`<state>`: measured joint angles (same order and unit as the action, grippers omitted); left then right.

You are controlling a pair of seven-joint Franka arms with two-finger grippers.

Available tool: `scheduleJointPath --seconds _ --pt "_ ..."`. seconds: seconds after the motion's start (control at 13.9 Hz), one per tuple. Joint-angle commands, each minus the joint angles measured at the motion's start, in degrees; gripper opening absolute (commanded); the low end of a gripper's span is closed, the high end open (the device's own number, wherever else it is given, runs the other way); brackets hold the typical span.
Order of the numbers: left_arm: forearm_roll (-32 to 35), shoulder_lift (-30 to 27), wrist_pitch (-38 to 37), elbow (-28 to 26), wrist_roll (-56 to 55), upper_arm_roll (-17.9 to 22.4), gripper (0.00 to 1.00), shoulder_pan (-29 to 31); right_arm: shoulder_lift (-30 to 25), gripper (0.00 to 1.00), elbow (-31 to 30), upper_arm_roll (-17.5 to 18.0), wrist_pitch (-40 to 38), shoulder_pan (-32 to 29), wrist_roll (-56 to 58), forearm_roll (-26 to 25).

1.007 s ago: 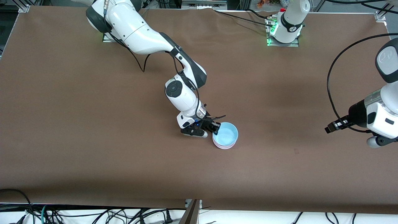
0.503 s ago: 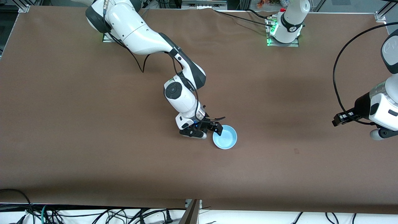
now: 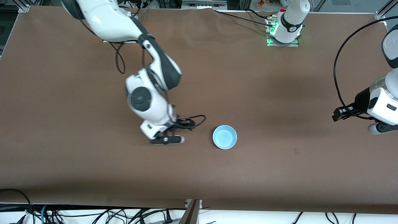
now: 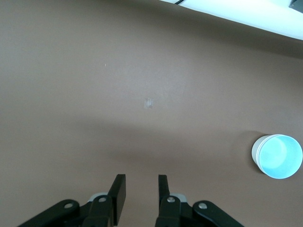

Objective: Stack pink and blue bowls on white bowl

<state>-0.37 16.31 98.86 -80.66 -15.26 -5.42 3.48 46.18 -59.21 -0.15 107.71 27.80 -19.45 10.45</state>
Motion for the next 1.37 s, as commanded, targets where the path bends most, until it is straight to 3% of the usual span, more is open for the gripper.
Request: scheduleJointPath --seconds 0.0,0.29,0.43,0.65,0.72,0.79,0.86,1.29 --pt "1.6 -3.56 0.27 -4.5 1.46 -0.29 0.35 0.04 -4.68 1.0 -1.79 -0.47 -11.51 -4.05 8.18 -0.52" --pt "3.45 -8.48 3.43 -12.05 2.17 -1.17 0.37 -0.05 -11.36 1.0 -3.1 -2.23 -21.64 -8.36 11.98 -1.13" --pt "3.45 -11.55 4.06 -15.57 2.17 -1.43 0.38 -0.05 -16.71 1.0 -7.82 -2.23 -22.9 -10.12 12.59 -1.92" --pt "3.27 -17.0 3.71 -19.7 2.17 -1.61 0.43 -0.14 -25.15 1.0 -13.03 -2.23 -24.47 -12.84 13.83 -7.54" --pt "3.19 -18.5 3.62 -20.67 2.25 -1.96 0.48 0.04 -27.44 1.0 -13.12 -2.23 -25.44 -13.9 13.74 -8.94" --pt "3.1 -19.03 3.27 -20.77 2.6 -1.96 0.7 0.13 -29.2 1.0 -13.82 -2.23 -25.62 -14.87 13.65 -9.39" --pt "3.01 -19.04 2.74 -20.16 3.56 -1.96 0.98 0.13 -30.53 1.0 -14.7 -2.14 -25.54 -15.66 13.74 -9.49" --pt "2.57 -19.13 2.65 -19.63 4.8 -1.87 1.0 0.3 -39.67 1.0 -21.73 -2.05 -26.94 -21.2 13.82 -11.06"
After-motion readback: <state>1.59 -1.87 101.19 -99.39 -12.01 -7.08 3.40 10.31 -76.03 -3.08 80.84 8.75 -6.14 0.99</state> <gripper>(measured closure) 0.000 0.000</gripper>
